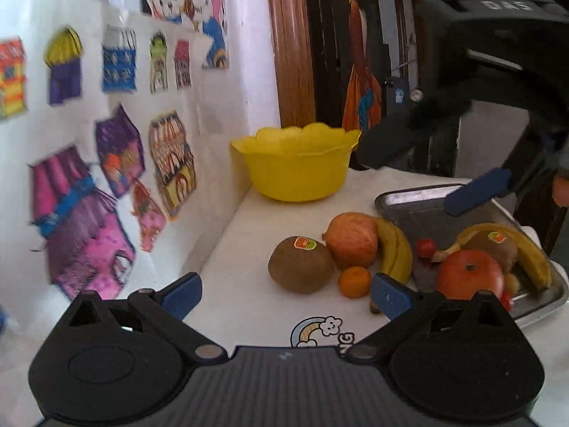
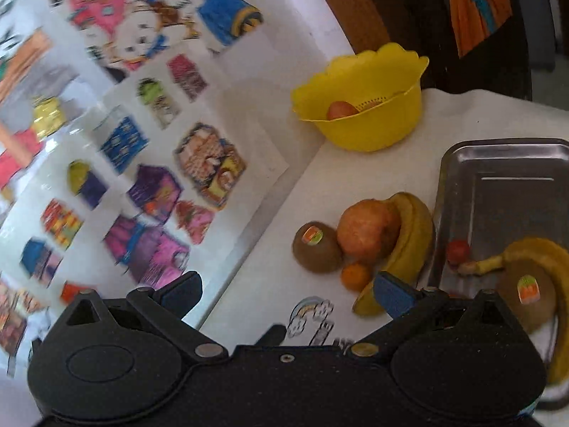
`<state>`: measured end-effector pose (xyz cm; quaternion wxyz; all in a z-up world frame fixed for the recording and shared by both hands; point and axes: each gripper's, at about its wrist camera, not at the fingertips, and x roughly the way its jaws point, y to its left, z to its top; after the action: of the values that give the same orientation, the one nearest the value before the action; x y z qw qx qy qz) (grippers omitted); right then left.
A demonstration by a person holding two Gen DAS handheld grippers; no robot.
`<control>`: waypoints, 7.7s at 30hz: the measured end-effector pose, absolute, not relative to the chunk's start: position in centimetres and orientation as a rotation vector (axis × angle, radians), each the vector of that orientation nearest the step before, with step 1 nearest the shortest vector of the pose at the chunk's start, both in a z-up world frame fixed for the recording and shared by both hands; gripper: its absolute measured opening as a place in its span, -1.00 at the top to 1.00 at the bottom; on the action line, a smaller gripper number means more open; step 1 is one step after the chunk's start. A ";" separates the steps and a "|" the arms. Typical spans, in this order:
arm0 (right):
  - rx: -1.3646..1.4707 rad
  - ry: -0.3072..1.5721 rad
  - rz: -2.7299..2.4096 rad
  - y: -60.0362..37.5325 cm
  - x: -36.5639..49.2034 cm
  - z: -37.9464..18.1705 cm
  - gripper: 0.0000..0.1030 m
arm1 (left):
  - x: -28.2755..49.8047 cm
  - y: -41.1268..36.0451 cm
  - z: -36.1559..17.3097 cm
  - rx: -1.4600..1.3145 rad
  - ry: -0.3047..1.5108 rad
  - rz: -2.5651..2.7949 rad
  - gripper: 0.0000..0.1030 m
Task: Organize fruits
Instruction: 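Move both tools back toward the remaining kiwi, apple and banana, then grasp the kiwi with the left gripper while the right gripper grasps the red apple, then lift the kiwi with the left tool while the right tool lifts the red apple, then carry the kiwi with the left tool over the steel tray while the right carries the apple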
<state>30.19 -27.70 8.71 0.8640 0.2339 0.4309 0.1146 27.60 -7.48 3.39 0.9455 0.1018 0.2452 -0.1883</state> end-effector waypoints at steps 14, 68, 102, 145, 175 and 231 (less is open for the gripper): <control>0.563 0.968 0.163 -29.1 37.6 3.3 -0.86 | 33.9 -9.5 0.7 0.284 0.490 -0.439 -0.99; 0.345 0.982 0.140 -28.2 39.1 0.6 -0.20 | 38.3 -10.9 -2.6 0.366 0.554 -0.450 -0.28; 0.202 0.961 0.342 -23.5 34.3 0.6 -0.14 | 27.9 -6.8 -1.8 0.303 0.609 -0.371 -0.24; 0.379 0.883 0.383 -27.2 21.8 2.6 -0.25 | 17.8 -6.4 -1.5 0.224 0.604 -0.389 -0.24; 0.269 0.801 0.288 -28.7 11.1 0.6 -0.25 | 14.4 -7.6 -1.8 0.272 0.563 -0.453 -0.31; 0.317 0.558 0.067 -47.0 19.7 2.1 -0.24 | 25.3 -24.8 2.9 0.220 0.487 -0.489 -0.28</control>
<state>19.67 -47.00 2.08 0.9485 0.1557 0.2740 0.0330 25.26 -24.77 2.85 0.9351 0.1075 0.2384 -0.2394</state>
